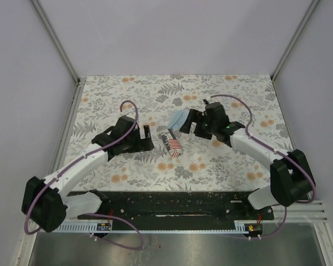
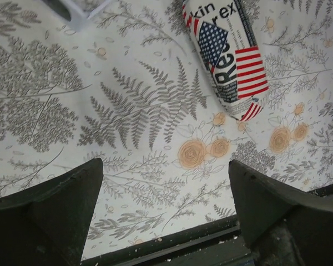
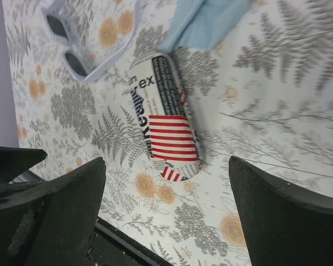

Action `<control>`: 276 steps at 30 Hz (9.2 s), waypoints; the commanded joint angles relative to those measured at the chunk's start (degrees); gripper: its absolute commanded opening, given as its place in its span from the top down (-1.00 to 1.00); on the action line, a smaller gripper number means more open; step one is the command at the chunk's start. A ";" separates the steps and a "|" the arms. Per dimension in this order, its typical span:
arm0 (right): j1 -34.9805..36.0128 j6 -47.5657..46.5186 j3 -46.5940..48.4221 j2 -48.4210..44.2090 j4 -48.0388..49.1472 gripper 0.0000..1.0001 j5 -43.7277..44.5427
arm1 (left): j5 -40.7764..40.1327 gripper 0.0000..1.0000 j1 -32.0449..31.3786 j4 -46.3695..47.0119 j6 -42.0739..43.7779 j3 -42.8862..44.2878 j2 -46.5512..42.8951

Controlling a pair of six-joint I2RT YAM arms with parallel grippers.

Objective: Organize the sunglasses

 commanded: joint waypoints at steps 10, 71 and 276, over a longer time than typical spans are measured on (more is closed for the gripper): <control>-8.00 -2.25 -7.47 -20.12 -7.90 -0.99 18.95 | -20.63 -0.98 -11.81 -3.26 -28.47 22.53 27.29; 10.81 -28.09 30.06 30.15 -19.86 -0.75 4.99 | 9.68 -0.98 20.62 5.16 -3.55 -6.80 -11.71; 1.40 -3.03 11.25 -5.27 0.81 0.42 -16.66 | 18.04 0.44 1.81 33.04 -14.37 10.16 6.13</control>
